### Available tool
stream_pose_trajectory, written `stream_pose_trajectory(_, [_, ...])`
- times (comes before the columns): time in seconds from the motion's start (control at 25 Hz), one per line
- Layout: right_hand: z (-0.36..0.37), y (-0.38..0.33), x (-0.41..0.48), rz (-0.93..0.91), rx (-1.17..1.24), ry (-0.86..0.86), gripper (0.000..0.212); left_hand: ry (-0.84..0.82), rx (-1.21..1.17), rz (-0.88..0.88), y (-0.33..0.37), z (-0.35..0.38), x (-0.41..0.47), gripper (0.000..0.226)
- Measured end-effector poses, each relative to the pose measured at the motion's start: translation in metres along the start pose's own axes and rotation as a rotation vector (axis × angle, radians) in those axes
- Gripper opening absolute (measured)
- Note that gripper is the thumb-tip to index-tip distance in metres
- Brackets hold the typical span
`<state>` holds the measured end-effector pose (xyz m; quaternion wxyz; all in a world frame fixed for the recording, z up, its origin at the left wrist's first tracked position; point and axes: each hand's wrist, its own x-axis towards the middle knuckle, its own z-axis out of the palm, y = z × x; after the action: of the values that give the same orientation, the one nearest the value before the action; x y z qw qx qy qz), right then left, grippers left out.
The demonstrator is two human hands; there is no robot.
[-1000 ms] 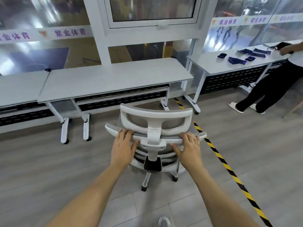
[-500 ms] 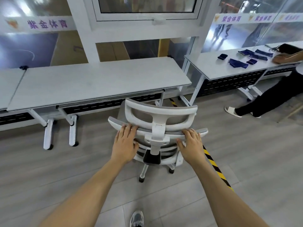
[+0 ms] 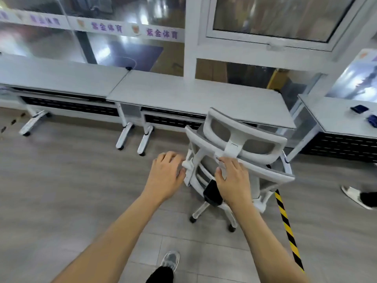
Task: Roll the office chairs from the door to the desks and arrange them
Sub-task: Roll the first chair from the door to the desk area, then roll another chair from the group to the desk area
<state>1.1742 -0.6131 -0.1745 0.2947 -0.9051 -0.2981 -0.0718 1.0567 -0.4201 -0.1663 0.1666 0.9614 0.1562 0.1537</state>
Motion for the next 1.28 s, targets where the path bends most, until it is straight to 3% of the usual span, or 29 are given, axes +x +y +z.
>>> stream_pose_trajectory(0.24, [0.025, -0.134, -0.067, -0.385, 0.211, -0.144, 0.029, 0.239, 0.078, -0.311, -0.028, -0.085, -0.161, 0.032])
stream_pose_trajectory(0.6, [0.073, -0.415, -0.246, -0.939, 0.47, -0.408, 0.042, 0.509, 0.263, -0.866, -0.099, -0.235, -0.464, 0.046])
stream_pose_trajectory(0.8, [0.109, -0.575, -0.425, -1.123, 0.584, -0.567, 0.043, 0.677, 0.355, -1.119, -0.137, -0.315, -0.68, 0.047])
stream_pose_trajectory(0.96, [0.131, -0.685, -0.57, -1.239, 0.625, -0.699, 0.042, 0.721, 0.403, -1.301, -0.158, -0.366, -0.84, 0.042])
stream_pose_trajectory(1.28, [0.197, -0.889, -0.776, -1.425, 0.687, -0.869, 0.041, 0.789, 0.419, -1.559, -0.246, -0.443, -1.069, 0.041])
